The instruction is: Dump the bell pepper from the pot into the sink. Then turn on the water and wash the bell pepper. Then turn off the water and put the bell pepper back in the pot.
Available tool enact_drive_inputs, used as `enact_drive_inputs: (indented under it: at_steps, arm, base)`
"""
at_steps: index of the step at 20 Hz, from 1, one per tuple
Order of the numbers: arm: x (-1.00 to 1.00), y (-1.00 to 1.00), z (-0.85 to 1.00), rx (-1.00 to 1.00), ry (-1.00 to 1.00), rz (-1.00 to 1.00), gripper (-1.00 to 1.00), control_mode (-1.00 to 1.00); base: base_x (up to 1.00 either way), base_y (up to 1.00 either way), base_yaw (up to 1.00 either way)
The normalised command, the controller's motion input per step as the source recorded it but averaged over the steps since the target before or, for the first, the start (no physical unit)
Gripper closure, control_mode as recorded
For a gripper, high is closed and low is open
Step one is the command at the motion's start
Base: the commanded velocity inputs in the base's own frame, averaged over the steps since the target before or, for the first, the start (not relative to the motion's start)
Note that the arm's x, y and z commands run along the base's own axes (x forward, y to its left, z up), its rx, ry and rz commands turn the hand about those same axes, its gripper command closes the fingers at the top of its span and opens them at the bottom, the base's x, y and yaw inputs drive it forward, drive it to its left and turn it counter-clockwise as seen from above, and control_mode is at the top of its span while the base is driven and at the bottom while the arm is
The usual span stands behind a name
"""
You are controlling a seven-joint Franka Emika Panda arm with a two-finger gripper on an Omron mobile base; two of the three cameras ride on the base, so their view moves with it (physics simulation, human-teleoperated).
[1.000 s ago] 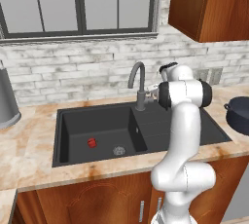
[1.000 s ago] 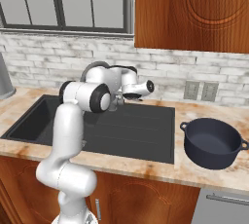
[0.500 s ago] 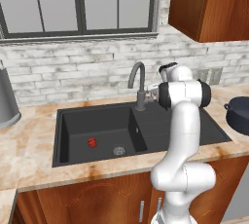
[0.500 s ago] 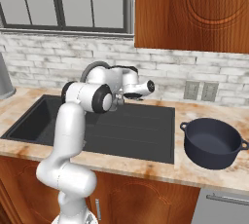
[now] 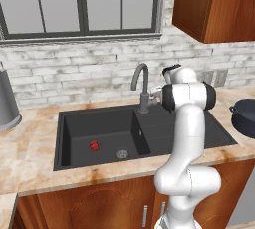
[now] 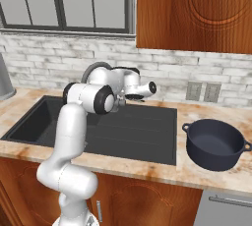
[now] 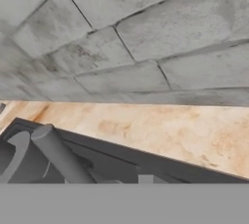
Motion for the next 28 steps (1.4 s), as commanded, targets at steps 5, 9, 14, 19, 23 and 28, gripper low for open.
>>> enact_drive_inputs:
  at_steps: [5, 9, 14, 19, 23, 28]
  arm:
    - [0.0, -0.2, -0.1, 0.0, 0.0, -0.01, 1.0, -1.0]
    - [0.0, -0.42, -0.08, 0.0, 0.0, -0.02, 1.0, -1.0]
    - [0.0, -0.66, -0.13, 0.0, 0.0, -0.04, 1.0, -1.0]
    - [0.0, -0.77, -0.19, 0.0, 0.0, -0.06, 1.0, -1.0]
    - [0.0, -0.76, -0.23, 0.0, 0.0, -0.06, 1.0, -1.0]
    - [0.0, -0.76, -0.28, 0.0, 0.0, -0.06, 1.0, -1.0]
  base:
    - [0.0, 0.0, 0.0]
    - [0.0, 0.0, 0.0]
    - [0.0, 0.0, 0.0]
    - [0.0, 0.0, 0.0]
    - [0.0, 0.0, 0.0]
    - [0.0, 0.0, 0.0]
